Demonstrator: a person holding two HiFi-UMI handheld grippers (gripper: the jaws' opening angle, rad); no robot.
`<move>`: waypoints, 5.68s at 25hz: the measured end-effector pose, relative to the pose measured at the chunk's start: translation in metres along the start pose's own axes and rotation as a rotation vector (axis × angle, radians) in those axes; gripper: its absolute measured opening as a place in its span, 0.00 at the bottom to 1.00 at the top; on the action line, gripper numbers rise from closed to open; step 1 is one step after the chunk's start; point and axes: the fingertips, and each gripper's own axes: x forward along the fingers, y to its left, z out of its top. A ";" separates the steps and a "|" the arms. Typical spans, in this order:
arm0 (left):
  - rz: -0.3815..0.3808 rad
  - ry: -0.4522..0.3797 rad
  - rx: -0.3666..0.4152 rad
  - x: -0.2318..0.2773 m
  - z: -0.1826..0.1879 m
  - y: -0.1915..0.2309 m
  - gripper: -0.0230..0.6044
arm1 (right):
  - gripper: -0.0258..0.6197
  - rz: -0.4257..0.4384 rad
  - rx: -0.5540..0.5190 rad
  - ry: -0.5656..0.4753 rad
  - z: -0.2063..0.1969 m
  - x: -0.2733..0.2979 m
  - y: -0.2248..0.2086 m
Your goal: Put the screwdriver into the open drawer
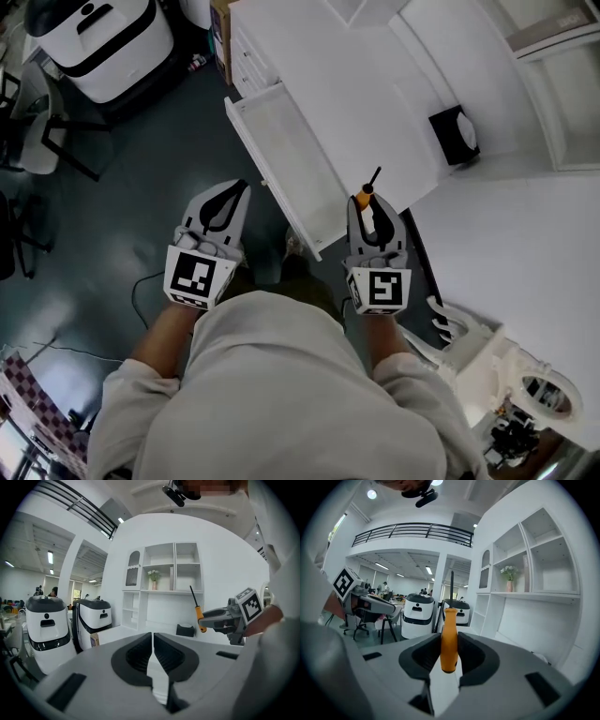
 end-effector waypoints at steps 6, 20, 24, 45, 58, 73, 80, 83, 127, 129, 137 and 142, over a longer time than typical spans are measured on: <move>0.073 0.027 -0.020 0.017 -0.006 0.002 0.06 | 0.22 0.111 -0.075 0.014 -0.009 0.038 -0.003; 0.156 0.091 -0.060 0.075 -0.033 0.005 0.06 | 0.22 0.277 -0.095 0.155 -0.089 0.119 0.000; 0.162 0.109 -0.064 0.088 -0.043 0.007 0.06 | 0.22 0.309 -0.086 0.212 -0.116 0.139 0.005; 0.124 0.205 -0.129 0.150 -0.097 0.029 0.06 | 0.22 0.394 -0.038 0.467 -0.233 0.227 0.038; 0.133 0.260 -0.185 0.159 -0.133 0.050 0.06 | 0.22 0.398 0.005 0.628 -0.294 0.256 0.051; 0.135 0.303 -0.241 0.158 -0.168 0.054 0.06 | 0.22 0.380 0.001 0.777 -0.355 0.269 0.059; 0.130 0.319 -0.244 0.159 -0.173 0.054 0.06 | 0.22 0.369 -0.001 0.847 -0.376 0.272 0.057; 0.129 0.325 -0.248 0.160 -0.176 0.053 0.06 | 0.22 0.362 0.014 0.875 -0.383 0.272 0.055; 0.110 0.293 -0.195 0.161 -0.152 0.033 0.06 | 0.19 0.361 0.119 0.549 -0.285 0.251 0.048; 0.106 0.282 -0.176 0.160 -0.145 0.033 0.06 | 0.19 0.356 0.121 0.523 -0.272 0.248 0.044; 0.112 0.246 -0.128 0.149 -0.122 0.031 0.06 | 0.18 0.313 0.127 0.403 -0.220 0.227 0.018; 0.115 0.223 -0.104 0.144 -0.107 0.030 0.06 | 0.18 0.280 0.124 0.348 -0.192 0.211 -0.002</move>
